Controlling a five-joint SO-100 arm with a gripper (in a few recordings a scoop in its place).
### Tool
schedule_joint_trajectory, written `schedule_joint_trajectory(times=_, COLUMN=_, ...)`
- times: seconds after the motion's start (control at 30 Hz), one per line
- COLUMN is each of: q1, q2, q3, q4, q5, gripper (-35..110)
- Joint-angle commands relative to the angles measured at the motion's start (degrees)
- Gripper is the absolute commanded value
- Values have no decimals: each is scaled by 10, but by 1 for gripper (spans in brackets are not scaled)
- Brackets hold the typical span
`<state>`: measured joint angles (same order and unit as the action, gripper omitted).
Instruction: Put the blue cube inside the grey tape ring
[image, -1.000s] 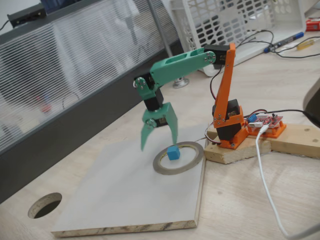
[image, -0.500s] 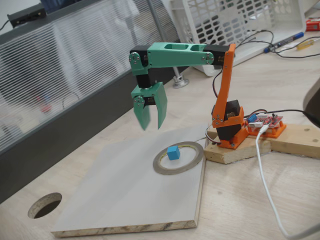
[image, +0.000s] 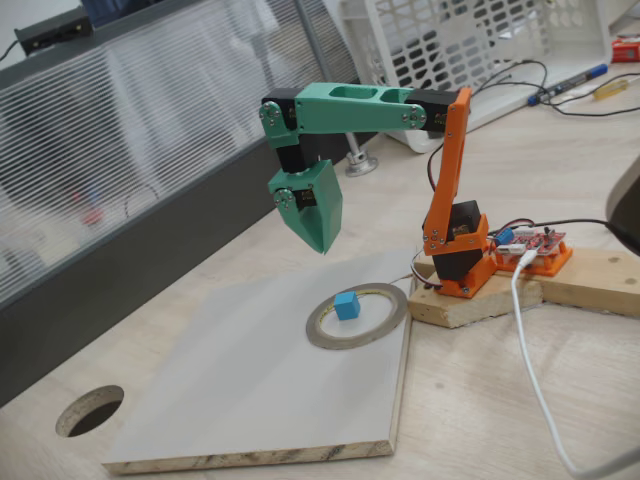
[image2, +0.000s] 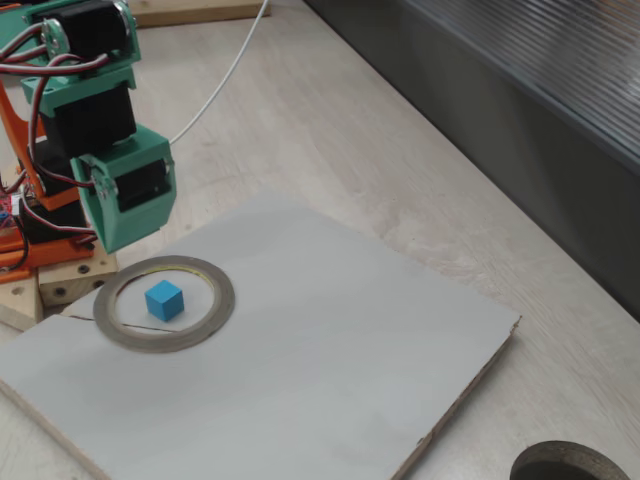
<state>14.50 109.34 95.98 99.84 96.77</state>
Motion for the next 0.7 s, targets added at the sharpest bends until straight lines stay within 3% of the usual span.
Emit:
schedule_joint_trajectory(times=0.0, q1=7, q2=18, q3=-5, q4=35, q5=6, gripper=2)
schedule_joint_trajectory(times=0.17, q1=7, q2=18, q3=-5, q4=77, q5=10, gripper=2)
schedule_joint_trajectory(times=0.67, q1=3, q2=8, q3=-5, q4=73, q5=8, gripper=2)
